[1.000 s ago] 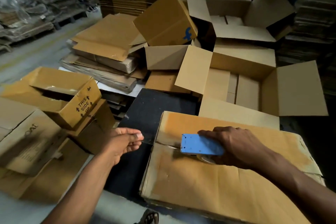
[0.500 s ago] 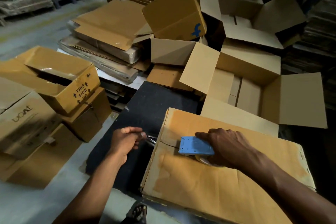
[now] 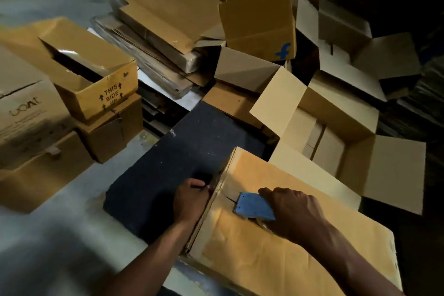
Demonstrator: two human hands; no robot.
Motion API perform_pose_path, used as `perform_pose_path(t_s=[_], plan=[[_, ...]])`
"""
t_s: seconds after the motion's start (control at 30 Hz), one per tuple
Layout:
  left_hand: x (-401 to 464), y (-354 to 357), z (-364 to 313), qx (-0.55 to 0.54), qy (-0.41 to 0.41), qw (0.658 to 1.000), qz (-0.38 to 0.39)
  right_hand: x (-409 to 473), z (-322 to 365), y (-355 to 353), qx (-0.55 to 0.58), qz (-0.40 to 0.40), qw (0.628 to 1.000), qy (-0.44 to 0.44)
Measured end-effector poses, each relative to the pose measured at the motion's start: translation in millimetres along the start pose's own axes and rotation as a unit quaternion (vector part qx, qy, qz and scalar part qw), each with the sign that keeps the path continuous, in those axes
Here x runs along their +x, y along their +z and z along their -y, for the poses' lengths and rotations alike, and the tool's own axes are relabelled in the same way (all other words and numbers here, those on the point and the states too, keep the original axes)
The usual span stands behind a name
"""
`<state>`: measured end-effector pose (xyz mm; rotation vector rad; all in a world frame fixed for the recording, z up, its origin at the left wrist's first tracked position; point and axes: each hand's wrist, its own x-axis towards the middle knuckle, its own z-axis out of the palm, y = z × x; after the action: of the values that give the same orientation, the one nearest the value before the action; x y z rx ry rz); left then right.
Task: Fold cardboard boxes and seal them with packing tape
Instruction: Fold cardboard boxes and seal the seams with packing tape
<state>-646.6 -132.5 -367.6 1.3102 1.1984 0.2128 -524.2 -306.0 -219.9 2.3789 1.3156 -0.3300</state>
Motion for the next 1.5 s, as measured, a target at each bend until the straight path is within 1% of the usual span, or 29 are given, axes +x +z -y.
perform_pose_path(t_s=[0.03, 0.1, 0.13, 0.17, 0.2, 0.27, 0.3, 0.33, 0.37, 0.43, 0.47, 0.5, 0.53, 0.57, 0.6, 0.63, 0.67, 0.7, 0.73, 0.77, 0.8, 0.83, 1.03, 1.17, 1.23, 1.3, 1.37, 1.43, 1.5], plan=[[4.3, 0.0, 6.5, 0.044, -0.015, 0.999, 0.015, 1.6, 3.3, 0.3, -0.004, 0.005, 1.000, 0.001], [15.5, 2.0, 19.1, 0.119, -0.064, 0.988, 0.079, 4.6, 9.1, -1.1, -0.011, 0.017, 1.000, 0.006], [19.3, 3.5, 24.7, 0.133, -0.064, 0.983, 0.104, 5.3, 12.2, -3.4, -0.016, 0.031, 0.999, 0.012], [18.6, 3.9, 24.5, 0.125, -0.042, 0.986, 0.103, 3.8, 13.3, -1.9, -0.015, 0.033, 0.999, 0.015], [15.1, 3.3, 19.0, 0.095, -0.003, 0.992, 0.079, 2.8, 13.4, -2.3, -0.017, 0.040, 0.999, 0.019], [9.9, -13.5, 11.9, -0.018, 0.054, 0.998, 0.037, 11.5, 26.6, -7.7, -0.031, 0.071, 0.996, 0.031], [1.1, -16.0, 1.0, -0.067, 0.087, 0.993, 0.030, 9.8, 22.6, -10.3, -0.030, 0.069, 0.997, 0.034], [-6.6, -19.6, -8.1, -0.121, 0.118, 0.984, 0.049, 8.5, 20.5, -14.0, -0.035, 0.070, 0.996, 0.033], [-11.8, -24.6, -14.2, -0.158, 0.139, 0.974, 0.083, 9.6, 20.0, -17.1, -0.038, 0.071, 0.996, 0.029], [-25.8, -33.2, -20.3, -0.168, 0.152, 0.946, 0.231, 8.2, 23.0, -18.6, -0.033, 0.072, 0.997, 0.019], [-29.3, -31.7, -15.2, -0.143, 0.152, 0.929, 0.306, 5.8, 25.8, -19.6, -0.032, 0.074, 0.997, 0.017], [-30.1, -29.9, -8.6, -0.078, 0.166, 0.917, 0.355, 4.5, 26.0, -18.9, -0.033, 0.075, 0.996, 0.016], [-30.0, -29.6, -4.2, 0.000, 0.185, 0.909, 0.375, 3.9, 25.2, -18.1, -0.036, 0.077, 0.996, 0.014], [-28.3, -30.3, -0.6, 0.087, 0.203, 0.903, 0.369, 3.7, 24.1, -18.5, -0.040, 0.081, 0.996, 0.012], [-27.5, -30.9, 0.0, 0.161, 0.226, 0.897, 0.344, 3.6, 21.9, -20.7, -0.038, 0.084, 0.996, 0.006], [-26.5, -29.6, 0.3, 0.233, 0.272, 0.882, 0.306, 3.3, 17.6, -22.6, -0.032, 0.084, 0.996, -0.002], [-30.5, -30.3, -5.8, 0.306, 0.344, 0.851, 0.252, 2.5, 12.9, -24.7, -0.023, 0.084, 0.996, -0.012], [-30.8, -26.4, -9.1, 0.374, 0.423, 0.801, 0.200, 0.6, 8.6, -26.2, -0.016, 0.087, 0.996, -0.018], [-32.6, -22.4, -14.1, 0.429, 0.490, 0.741, 0.166, -2.5, 4.6, -26.5, -0.013, 0.090, 0.996, -0.024], [-31.2, -18.8, -17.0, 0.470, 0.527, 0.690, 0.156, -3.6, 2.0, -24.7, -0.018, 0.091, 0.995, -0.030], [-29.9, -18.0, -21.1, 0.508, 0.535, 0.655, 0.162, -3.3, 0.6, -21.9, -0.018, 0.096, 0.995, -0.034], [-29.0, -17.4, -22.6, 0.535, 0.530, 0.635, 0.174, -3.6, -1.0, -17.8, -0.015, 0.101, 0.994, -0.034], [-29.4, -21.6, -27.1, 0.592, 0.493, 0.602, 0.209, -11.0, -19.0, -18.3, -0.025, 0.090, 0.993, -0.069], [-36.5, -18.1, -37.3, 0.650, 0.454, 0.570, 0.217, -34.3, -48.6, -9.0, -0.034, 0.078, 0.995, -0.058], [-35.0, -18.0, -34.4, 0.648, 0.457, 0.570, 0.212, -52.1, -67.2, -0.7, -0.030, 0.091, 0.994, -0.051], [-34.5, -19.9, -31.3, 0.621, 0.492, 0.580, 0.191, -67.9, -88.0, 5.6, -0.034, 0.100, 0.993, -0.044], [-32.6, -20.3, -29.8, 0.612, 0.518, 0.572, 0.174, -77.4, -101.6, 15.0, -0.025, 0.097, 0.994, -0.037], [-37.6, -18.8, -31.3, 0.628, 0.512, 0.562, 0.166, -80.2, -101.7, 27.4, -0.028, 0.079, 0.996, -0.036], [-48.5, -13.0, -34.9, 0.664, 0.479, 0.550, 0.165, -78.1, -96.2, 40.5, -0.039, 0.064, 0.996, -0.041]])
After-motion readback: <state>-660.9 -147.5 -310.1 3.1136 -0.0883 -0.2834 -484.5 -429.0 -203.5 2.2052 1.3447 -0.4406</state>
